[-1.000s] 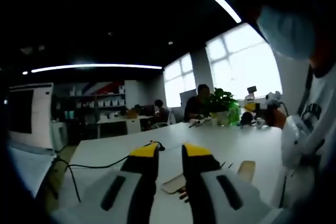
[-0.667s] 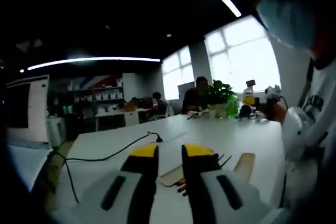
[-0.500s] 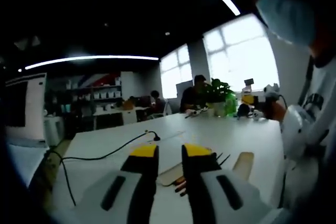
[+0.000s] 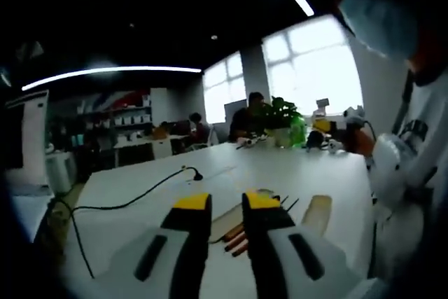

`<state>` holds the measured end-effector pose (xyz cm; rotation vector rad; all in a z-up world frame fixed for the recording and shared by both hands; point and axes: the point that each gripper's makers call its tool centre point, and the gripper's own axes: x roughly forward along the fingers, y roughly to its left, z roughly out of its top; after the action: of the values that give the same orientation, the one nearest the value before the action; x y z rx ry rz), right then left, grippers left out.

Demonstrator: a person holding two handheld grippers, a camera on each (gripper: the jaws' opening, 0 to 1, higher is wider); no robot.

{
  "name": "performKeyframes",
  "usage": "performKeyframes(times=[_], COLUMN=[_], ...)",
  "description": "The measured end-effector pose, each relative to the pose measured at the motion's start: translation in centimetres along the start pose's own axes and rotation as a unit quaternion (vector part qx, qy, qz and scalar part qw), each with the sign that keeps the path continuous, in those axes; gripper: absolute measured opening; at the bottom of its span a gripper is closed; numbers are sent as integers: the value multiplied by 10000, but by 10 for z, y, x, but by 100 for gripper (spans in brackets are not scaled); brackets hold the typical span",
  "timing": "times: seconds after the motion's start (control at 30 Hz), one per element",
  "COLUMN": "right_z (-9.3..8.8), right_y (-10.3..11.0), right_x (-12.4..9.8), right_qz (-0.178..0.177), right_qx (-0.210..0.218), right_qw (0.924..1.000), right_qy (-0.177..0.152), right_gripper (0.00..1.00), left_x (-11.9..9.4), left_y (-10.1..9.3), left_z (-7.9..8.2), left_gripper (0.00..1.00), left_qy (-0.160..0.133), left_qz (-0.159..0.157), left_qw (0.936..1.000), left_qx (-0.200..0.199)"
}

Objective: Arrange the utensils inside the cutlery case until each visible utensil rests in its matching compartment.

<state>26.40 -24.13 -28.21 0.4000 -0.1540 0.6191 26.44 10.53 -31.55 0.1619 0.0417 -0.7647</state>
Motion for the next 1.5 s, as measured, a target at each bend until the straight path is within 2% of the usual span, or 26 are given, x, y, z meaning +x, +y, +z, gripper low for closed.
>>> performKeyframes(times=[0.1,0.17,0.4,0.57,0.63,0.77,0.97,1.5], right_z=[-2,-2,-4,-4,-4,-6,-7,-11], right_y=[-1,-1,-1,-2,-2,-3,-4,-7], right_x=[0,-1,-1,-2,-3,-3,-5,-10], right_qz=[-19,-19,-13,-13,-11,-9,-21,-29], right_qx=[5,22,58,48,65,79,90,141], right_qw=[10000,10000,10000,10000,10000,10000,9999,9999], right_qy=[14,7,17,24,18,41,65,94], right_gripper=[0,0,0,0,0,0,0,0], left_x=[6,9,9,11,12,14,23,42], left_y=[-8,-9,-12,-16,-18,-28,-32,-39], left_z=[-11,-13,-8,-16,-19,-29,-42,-56], left_gripper=[18,18,17,17,17,17,17,16], left_qy=[356,480,446,673,804,1132,1499,2025], left_qz=[-241,-268,-416,-524,-613,-1008,-1256,-1565], left_qw=[9990,9981,9978,9959,9943,9881,9799,9645], left_qx=[142,281,267,298,334,273,404,656])
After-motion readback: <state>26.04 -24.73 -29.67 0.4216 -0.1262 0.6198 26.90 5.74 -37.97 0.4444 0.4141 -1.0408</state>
